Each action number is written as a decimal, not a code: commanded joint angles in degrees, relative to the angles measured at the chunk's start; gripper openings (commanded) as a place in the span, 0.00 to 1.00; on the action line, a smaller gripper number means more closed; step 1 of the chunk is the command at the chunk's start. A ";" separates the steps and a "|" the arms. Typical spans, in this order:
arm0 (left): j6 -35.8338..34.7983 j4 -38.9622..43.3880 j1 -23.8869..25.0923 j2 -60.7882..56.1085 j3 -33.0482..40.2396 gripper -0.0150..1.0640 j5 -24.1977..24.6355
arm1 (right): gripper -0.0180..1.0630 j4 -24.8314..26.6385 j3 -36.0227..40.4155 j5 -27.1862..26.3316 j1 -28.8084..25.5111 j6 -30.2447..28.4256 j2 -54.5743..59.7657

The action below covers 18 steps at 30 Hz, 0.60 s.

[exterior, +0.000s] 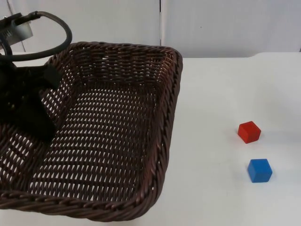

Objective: Pick up the basket with the left hand and place the largest block into the basket with the right hand.

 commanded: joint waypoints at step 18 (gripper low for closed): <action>0.37 -1.36 -0.23 -0.86 -0.14 0.01 -0.32 | 0.02 1.68 -0.32 0.28 0.34 -1.26 -0.65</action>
